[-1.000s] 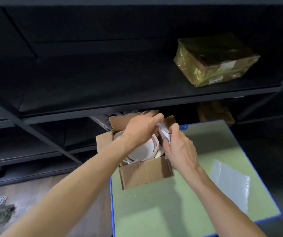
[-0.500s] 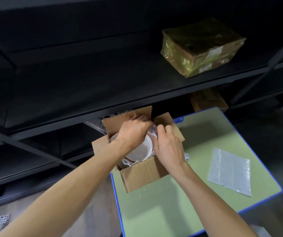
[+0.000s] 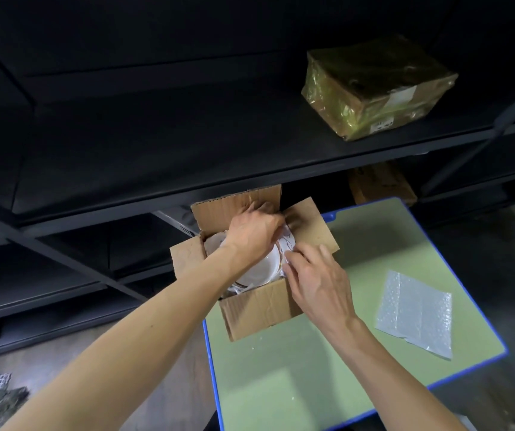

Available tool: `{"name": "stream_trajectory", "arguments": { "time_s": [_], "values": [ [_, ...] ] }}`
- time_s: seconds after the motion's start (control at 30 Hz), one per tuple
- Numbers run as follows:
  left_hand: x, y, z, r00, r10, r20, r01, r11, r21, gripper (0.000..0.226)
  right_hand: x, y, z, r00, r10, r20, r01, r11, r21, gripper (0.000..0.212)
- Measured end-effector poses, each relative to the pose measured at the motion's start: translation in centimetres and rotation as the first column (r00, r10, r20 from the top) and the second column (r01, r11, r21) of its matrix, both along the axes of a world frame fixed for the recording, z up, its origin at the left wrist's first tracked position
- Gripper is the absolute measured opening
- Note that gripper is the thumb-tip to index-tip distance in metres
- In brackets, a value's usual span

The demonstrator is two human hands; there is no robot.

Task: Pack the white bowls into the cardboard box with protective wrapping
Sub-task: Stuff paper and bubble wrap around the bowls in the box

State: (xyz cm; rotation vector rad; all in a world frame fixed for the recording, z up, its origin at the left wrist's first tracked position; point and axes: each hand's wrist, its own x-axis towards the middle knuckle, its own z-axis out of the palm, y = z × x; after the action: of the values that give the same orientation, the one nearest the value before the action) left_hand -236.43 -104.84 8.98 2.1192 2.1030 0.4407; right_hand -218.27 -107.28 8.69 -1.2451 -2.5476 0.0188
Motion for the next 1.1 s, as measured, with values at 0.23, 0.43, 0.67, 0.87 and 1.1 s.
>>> {"name": "stream_trajectory", "arguments": {
  "time_s": [0.23, 0.43, 0.67, 0.87, 1.1],
  "values": [
    [0.2, -0.5, -0.5, 0.996, 0.032, 0.088, -0.035, 0.999, 0.031, 0.015, -0.3, 0.9, -0.1, 1.0, 0.002, 0.014, -0.002, 1.0, -0.019, 0.028],
    [0.1, -1.6, -0.2, 0.992, -0.013, 0.122, 0.017, 0.999, -0.03, 0.024, -0.7, 1.1, -0.6, 0.998, 0.031, 0.048, -0.034, 0.996, 0.079, 0.007],
    [0.7, -0.9, 0.3, 0.986, 0.035, 0.164, -0.02, 0.995, -0.095, 0.019, 1.2, -1.3, 0.0, 0.985, 0.112, 0.134, -0.11, 0.994, -0.025, 0.023],
    [0.8, -0.2, 0.6, 0.991, 0.0, 0.136, 0.02, 0.988, -0.15, 0.01, 2.3, -0.9, 0.4, 0.981, 0.16, 0.113, -0.155, 0.986, -0.057, 0.026],
    [0.3, -0.1, 0.6, 0.981, 0.003, 0.192, 0.031, 0.984, -0.174, 0.02, 1.5, -0.1, 0.3, 0.987, 0.159, 0.028, -0.159, 0.987, 0.014, 0.023]
  ]
}}
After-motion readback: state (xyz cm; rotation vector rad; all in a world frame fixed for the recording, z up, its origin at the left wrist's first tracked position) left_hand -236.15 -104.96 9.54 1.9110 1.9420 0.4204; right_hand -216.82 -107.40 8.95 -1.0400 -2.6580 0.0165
